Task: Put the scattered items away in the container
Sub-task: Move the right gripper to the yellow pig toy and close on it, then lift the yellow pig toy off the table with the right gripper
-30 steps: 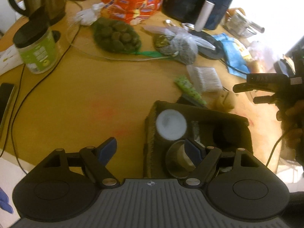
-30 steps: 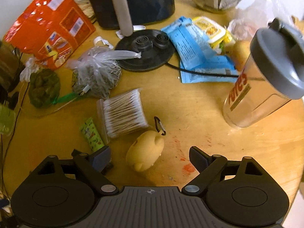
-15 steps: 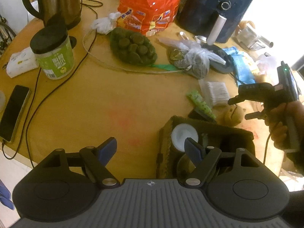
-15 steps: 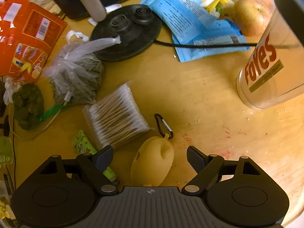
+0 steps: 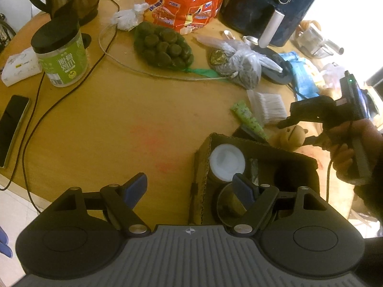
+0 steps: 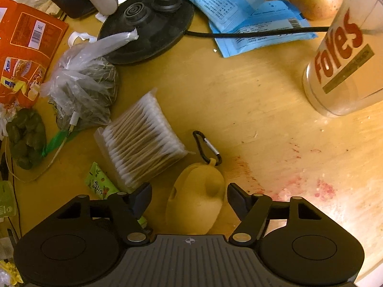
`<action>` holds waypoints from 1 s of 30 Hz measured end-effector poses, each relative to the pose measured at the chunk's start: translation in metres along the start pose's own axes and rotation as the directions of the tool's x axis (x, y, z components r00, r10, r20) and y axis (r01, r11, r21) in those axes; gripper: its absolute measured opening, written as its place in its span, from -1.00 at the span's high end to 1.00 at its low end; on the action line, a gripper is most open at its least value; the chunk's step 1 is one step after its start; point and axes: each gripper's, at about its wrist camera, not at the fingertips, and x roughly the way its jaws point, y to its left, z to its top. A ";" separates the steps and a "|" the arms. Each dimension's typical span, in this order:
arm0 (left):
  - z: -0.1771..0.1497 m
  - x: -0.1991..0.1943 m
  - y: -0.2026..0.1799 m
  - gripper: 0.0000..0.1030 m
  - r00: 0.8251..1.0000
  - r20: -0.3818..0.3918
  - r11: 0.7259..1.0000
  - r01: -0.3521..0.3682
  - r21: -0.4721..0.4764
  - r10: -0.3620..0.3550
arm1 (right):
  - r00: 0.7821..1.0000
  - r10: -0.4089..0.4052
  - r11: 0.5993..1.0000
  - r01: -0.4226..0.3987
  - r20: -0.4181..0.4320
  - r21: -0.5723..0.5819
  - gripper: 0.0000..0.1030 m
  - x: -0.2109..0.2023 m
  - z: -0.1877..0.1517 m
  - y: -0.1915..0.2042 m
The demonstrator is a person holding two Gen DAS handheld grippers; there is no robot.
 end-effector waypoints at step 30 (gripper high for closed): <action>0.011 0.005 -0.012 -0.52 0.998 -0.004 0.991 0.066 0.114 -0.066 | 0.993 0.048 0.999 -0.050 0.109 0.014 0.03 -0.033 -0.016 -0.004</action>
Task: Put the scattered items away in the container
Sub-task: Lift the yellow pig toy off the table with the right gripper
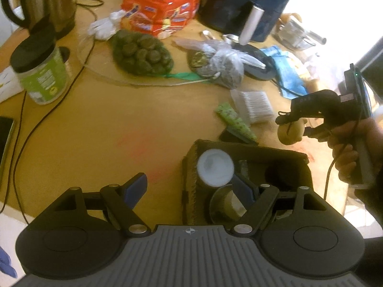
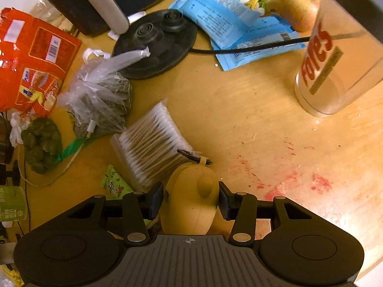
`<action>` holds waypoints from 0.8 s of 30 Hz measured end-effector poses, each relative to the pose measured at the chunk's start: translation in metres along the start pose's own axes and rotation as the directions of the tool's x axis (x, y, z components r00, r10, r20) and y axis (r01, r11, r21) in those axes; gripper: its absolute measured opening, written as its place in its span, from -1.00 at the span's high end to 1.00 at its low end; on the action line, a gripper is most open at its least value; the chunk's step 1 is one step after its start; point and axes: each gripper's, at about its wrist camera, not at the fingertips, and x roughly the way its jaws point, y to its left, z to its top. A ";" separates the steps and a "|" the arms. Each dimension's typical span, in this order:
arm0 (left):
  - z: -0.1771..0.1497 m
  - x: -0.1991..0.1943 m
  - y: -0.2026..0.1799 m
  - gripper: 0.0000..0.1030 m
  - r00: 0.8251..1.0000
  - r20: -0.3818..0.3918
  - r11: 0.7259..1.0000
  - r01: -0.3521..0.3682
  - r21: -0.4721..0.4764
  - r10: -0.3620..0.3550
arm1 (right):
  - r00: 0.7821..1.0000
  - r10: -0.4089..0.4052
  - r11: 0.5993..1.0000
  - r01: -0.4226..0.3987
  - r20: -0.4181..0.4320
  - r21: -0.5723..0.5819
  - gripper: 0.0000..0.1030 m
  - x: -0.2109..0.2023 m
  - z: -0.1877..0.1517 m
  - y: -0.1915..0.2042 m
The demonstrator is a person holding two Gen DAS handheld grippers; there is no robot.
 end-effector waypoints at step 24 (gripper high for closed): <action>0.028 0.027 -0.052 -0.52 0.998 -0.044 0.978 0.053 0.203 -0.045 | 0.977 0.084 0.991 -0.061 0.194 -0.121 0.03 -0.072 -0.041 -0.038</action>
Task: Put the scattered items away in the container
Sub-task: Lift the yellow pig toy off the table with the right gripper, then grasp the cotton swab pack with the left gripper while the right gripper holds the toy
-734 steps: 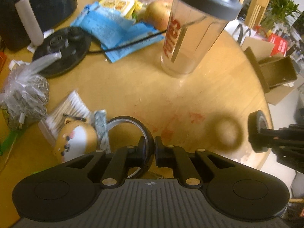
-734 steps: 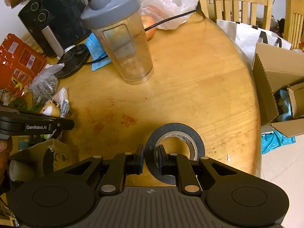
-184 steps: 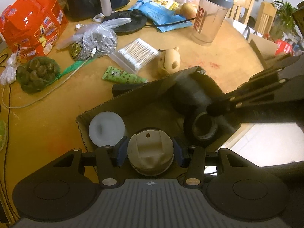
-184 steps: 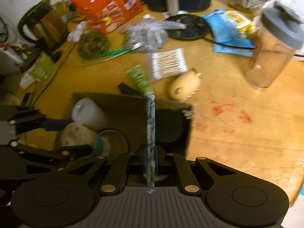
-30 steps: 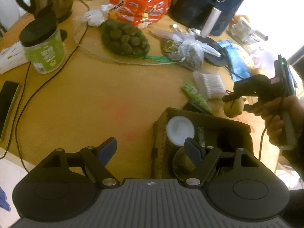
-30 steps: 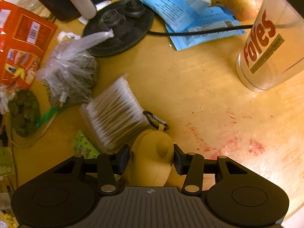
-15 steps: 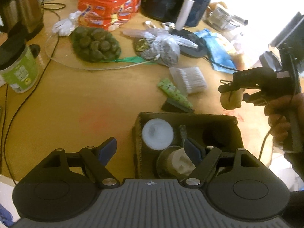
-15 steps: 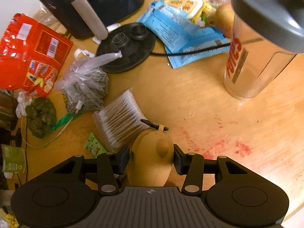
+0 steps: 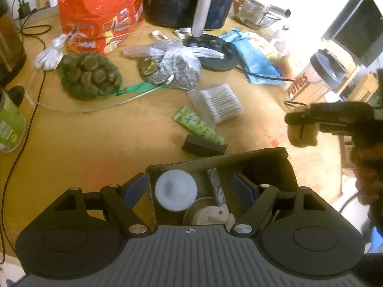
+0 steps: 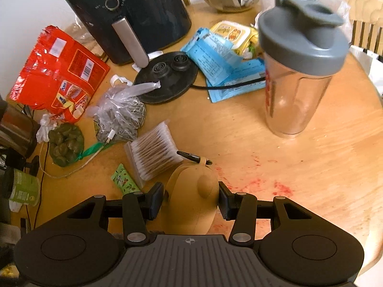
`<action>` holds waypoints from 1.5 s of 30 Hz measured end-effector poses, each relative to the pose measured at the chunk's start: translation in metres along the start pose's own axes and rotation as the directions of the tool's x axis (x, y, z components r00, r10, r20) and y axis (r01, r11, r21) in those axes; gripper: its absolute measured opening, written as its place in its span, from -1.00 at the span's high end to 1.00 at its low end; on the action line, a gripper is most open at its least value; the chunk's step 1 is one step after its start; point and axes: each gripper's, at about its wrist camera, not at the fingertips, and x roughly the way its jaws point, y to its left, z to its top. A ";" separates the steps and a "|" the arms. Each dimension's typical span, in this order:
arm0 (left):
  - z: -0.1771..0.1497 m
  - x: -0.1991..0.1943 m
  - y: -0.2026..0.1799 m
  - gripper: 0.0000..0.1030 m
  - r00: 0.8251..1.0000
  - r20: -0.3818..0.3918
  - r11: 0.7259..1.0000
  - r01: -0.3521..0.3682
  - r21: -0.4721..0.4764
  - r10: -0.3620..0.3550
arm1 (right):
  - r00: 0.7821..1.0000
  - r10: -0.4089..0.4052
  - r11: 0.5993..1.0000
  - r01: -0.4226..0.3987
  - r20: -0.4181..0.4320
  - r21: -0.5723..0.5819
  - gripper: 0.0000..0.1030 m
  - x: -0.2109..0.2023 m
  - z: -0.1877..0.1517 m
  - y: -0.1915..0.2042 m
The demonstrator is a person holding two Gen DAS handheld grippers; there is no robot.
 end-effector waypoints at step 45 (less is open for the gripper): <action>0.096 0.083 -0.049 -0.52 0.995 -0.073 0.860 0.090 0.503 -0.061 | 0.999 -0.035 0.983 0.041 -0.038 0.180 0.11 -0.024 -0.073 -0.047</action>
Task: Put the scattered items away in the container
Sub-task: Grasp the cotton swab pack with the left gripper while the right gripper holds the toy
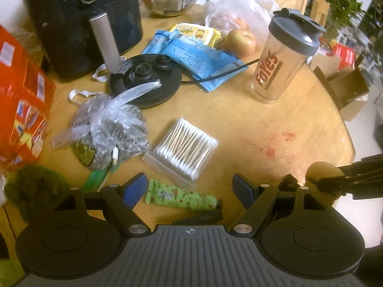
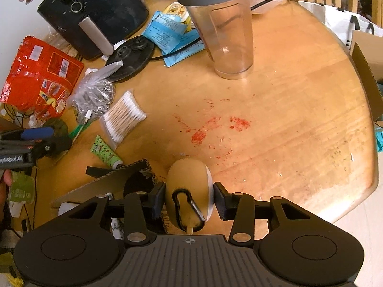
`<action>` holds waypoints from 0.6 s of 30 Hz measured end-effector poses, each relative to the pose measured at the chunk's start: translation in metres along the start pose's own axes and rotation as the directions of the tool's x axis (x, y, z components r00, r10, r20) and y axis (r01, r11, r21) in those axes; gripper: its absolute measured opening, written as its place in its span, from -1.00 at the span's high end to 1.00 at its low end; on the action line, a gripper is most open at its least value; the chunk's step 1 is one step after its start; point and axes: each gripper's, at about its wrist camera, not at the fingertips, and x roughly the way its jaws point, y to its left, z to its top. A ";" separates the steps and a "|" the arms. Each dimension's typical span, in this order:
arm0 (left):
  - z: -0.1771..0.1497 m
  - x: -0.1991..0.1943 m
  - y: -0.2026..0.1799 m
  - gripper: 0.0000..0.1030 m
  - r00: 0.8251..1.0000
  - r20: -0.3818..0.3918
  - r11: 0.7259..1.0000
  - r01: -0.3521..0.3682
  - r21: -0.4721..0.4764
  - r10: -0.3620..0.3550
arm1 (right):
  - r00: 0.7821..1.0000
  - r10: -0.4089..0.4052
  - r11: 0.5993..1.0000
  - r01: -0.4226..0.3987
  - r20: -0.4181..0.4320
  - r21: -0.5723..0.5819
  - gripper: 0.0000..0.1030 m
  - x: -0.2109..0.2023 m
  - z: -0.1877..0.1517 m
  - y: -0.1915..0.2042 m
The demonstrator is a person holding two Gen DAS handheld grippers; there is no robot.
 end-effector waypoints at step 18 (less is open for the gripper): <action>0.029 0.056 -0.005 -0.52 0.998 -0.041 0.978 0.058 0.200 -0.050 | 0.997 -0.064 0.995 0.061 0.035 0.074 0.12 -0.011 -0.010 -0.016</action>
